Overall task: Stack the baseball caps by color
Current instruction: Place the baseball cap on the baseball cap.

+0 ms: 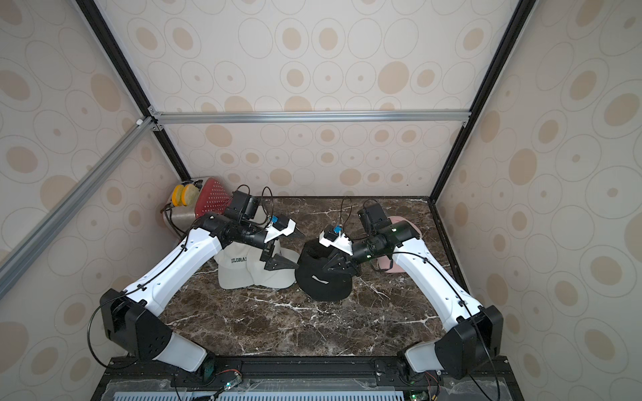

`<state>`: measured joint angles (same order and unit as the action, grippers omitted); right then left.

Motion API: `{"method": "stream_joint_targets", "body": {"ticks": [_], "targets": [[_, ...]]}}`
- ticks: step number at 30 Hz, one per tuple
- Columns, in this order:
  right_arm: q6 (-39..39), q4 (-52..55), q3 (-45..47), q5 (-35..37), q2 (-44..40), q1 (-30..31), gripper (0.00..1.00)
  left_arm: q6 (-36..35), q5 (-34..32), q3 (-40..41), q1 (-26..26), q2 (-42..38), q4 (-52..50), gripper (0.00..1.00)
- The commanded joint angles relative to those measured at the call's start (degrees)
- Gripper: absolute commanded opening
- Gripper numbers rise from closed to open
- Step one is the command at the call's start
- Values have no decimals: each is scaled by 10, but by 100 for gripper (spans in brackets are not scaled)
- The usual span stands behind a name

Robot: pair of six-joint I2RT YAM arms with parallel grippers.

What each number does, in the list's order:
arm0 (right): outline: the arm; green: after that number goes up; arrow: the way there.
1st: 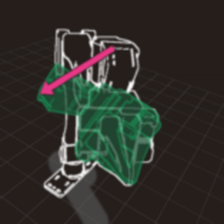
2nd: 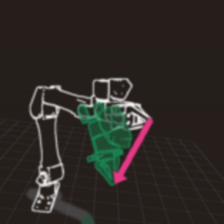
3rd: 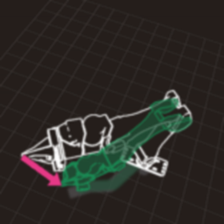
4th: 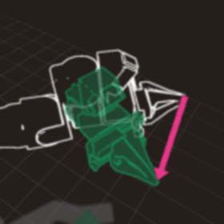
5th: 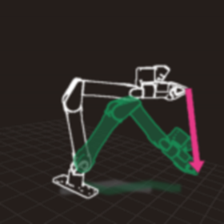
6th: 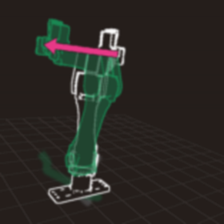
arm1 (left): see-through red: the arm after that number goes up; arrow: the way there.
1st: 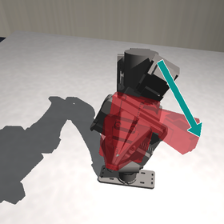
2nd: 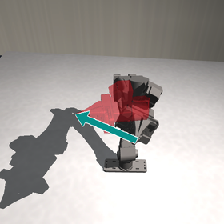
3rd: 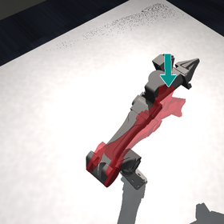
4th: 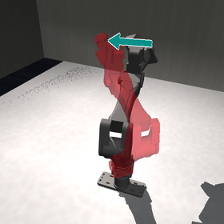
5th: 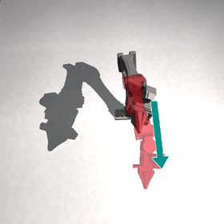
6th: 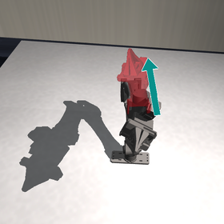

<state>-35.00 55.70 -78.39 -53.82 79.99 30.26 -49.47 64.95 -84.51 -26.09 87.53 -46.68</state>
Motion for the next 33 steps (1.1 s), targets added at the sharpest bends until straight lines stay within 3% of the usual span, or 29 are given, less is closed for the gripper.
{"method": "stream_joint_targets", "body": {"ticks": [1,8,11,15,17,19,22,23,24,25,27,30,33], "targets": [[-23,18,-22,-10,6,13,0,-46,-18,7,-17,-4,-19,99],[-35,25,-23,-7,7,24,0,-49,-12,-11,-25,29,-32,95],[-38,21,-21,-14,1,24,0,-76,-18,-19,-31,45,-68,82],[-39,8,-12,-15,-14,24,0,-110,-20,-27,-32,56,-109,63],[-33,0,-5,-7,-20,24,0,-117,-14,-27,-32,52,-110,46],[-26,-10,2,2,-22,24,0,-120,-4,-21,-31,43,-103,14],[-16,-16,3,10,-22,23,2,-98,0,-4,-30,25,-67,6],[-11,-19,4,11,-23,23,8,-92,-1,2,-30,20,-56,0],[3,-31,7,15,-27,19,19,-85,-3,10,-29,13,-43,0],[12,-44,16,12,-34,12,38,-82,0,18,-27,7,-32,0],[0,-48,34,-10,-49,-4,56,-81,22,30,-19,-3,-19,0],[-16,-55,55,-7,-69,-16,67,-85,92,39,2,-12,-12,0],[-37,-55,74,0,-77,-16,69,-86,124,40,11,-16,-12,0]]}}
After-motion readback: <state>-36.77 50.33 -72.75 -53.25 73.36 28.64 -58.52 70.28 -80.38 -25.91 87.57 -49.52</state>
